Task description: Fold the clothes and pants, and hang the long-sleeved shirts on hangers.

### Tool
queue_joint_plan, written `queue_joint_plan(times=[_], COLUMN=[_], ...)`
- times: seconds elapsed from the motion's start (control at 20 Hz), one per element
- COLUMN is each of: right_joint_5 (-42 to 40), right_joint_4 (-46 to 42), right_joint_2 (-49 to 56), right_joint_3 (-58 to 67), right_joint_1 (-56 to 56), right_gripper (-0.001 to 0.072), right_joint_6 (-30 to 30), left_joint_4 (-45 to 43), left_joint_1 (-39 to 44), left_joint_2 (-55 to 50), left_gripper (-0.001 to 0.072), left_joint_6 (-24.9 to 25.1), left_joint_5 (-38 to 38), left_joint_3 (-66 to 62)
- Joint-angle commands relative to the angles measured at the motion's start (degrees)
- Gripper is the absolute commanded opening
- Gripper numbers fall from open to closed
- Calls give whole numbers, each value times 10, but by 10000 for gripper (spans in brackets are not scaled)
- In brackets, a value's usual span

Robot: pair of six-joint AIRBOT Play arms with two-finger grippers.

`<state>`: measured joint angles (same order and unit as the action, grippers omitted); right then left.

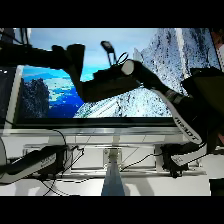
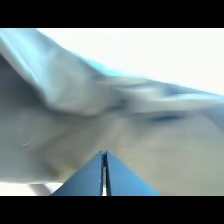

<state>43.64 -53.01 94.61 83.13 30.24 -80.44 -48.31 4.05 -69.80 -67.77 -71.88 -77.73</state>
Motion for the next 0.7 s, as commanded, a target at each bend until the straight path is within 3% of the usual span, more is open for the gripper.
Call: queue_joint_plan(times=[0.0,0.15,0.25,0.3,0.35,0.4,0.55,0.65], right_joint_5=[50,80,104,113,117,120,120,131], right_joint_4=[-25,-27,-28,-35,-51,-80,-177,-179], right_joint_2=[-27,-46,-49,-49,-49,-49,-40,-20], right_joint_3=[1,1,1,1,0,0,-2,-5], right_joint_1=[-119,-205,-249,-268,-282,-294,-320,-340], right_gripper=[8,8,8,9,9,9,8,8], right_joint_6=[-1,-1,-1,-1,0,1,1,2], left_joint_4=[76,181,206,205,205,205,199,198], left_joint_1=[109,211,269,292,306,315,315,299], left_joint_2=[-80,-157,-198,-214,-225,-231,-228,-217], left_gripper=[14,14,30,215,519,720,720,720], left_joint_6=[0,0,0,0,0,3,40,68], left_joint_5=[160,344,447,472,477,477,475,459], left_joint_3=[0,0,0,0,0,0,0,0])
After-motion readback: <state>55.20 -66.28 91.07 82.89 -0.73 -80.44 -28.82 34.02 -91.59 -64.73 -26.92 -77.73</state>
